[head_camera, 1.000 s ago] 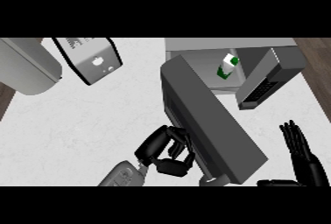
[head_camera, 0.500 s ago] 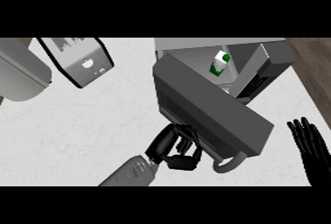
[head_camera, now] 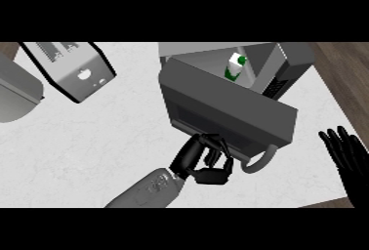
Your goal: Pick up the milk, place it into the microwave and close the microwave
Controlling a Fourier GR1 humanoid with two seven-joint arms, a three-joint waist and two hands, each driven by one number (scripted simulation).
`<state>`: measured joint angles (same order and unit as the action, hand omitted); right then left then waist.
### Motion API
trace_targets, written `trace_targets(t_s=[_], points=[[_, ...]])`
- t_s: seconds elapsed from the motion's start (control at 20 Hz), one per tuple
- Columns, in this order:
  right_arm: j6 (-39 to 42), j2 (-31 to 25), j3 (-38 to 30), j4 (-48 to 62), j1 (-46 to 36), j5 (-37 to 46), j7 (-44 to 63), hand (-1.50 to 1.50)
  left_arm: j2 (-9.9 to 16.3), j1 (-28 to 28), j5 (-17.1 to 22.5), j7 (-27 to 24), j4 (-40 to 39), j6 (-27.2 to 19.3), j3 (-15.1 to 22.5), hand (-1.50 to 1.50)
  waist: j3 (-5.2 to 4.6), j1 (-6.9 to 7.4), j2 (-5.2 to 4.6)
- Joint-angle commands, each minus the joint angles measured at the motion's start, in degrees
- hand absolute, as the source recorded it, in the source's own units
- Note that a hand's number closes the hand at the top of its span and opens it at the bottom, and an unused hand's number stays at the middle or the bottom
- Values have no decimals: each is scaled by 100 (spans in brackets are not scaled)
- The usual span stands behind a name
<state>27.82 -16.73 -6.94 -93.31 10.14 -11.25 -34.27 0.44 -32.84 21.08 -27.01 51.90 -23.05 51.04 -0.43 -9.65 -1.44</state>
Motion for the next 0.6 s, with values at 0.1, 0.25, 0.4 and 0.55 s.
trace_targets(t_s=[0.1, 0.25, 0.4, 0.55], points=[[251, -321, -14, -338, -149, -185, 301, -150, -42, -451, 713, -155, 175, -677, 44, 150, -6, -228, -45], [369, -458, -75, -517, -50, -307, 344, -150, -43, -512, 1011, -323, 103, -1135, -151, 150, -8, -341, -48], [295, -643, -197, -662, -270, -338, 563, -150, -43, -772, 1341, -202, 29, -1393, -218, 150, -7, -376, -77], [325, -616, -271, -658, -351, -549, 547, -150, -44, -1096, 1616, -54, -60, -1633, -269, -150, 11, -487, -102]])
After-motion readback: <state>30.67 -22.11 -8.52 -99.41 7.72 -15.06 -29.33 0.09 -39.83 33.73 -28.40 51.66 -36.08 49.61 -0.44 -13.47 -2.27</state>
